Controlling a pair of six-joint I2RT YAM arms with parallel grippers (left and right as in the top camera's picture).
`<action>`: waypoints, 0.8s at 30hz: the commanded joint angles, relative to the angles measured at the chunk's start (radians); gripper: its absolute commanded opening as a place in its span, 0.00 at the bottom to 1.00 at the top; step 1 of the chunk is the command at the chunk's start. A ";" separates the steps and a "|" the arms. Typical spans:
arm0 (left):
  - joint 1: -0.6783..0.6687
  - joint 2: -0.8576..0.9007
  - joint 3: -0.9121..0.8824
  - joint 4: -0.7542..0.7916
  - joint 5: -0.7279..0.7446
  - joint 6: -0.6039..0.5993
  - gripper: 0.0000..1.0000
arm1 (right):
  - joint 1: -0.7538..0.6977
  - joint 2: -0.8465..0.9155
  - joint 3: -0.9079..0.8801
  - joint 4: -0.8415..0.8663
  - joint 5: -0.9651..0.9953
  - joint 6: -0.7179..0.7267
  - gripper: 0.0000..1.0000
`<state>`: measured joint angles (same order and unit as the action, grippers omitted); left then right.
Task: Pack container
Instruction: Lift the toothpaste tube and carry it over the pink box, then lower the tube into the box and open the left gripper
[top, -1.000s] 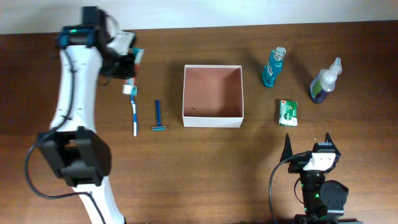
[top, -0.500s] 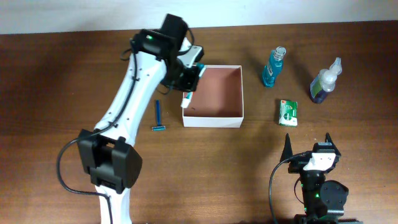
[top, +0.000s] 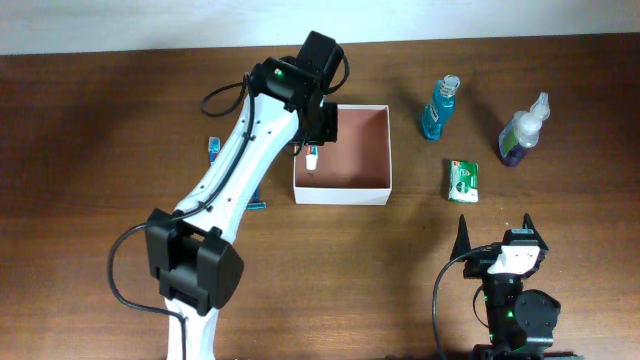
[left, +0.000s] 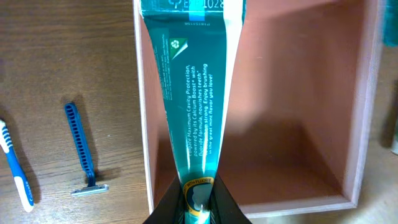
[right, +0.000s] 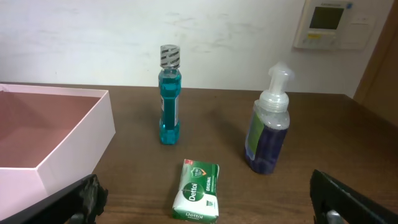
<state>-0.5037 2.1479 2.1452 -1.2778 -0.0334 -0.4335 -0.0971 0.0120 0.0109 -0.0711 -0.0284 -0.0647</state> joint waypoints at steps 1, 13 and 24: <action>0.000 0.071 0.013 0.000 -0.034 -0.048 0.01 | 0.005 -0.009 -0.005 -0.003 -0.013 -0.006 0.98; -0.014 0.164 0.013 0.014 0.003 -0.048 0.00 | 0.005 -0.009 -0.005 -0.004 -0.013 -0.006 0.98; -0.020 0.213 0.013 0.033 0.003 -0.048 0.01 | 0.005 -0.009 -0.005 -0.003 -0.013 -0.006 0.98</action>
<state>-0.5190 2.3550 2.1448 -1.2541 -0.0341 -0.4690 -0.0971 0.0120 0.0109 -0.0711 -0.0288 -0.0647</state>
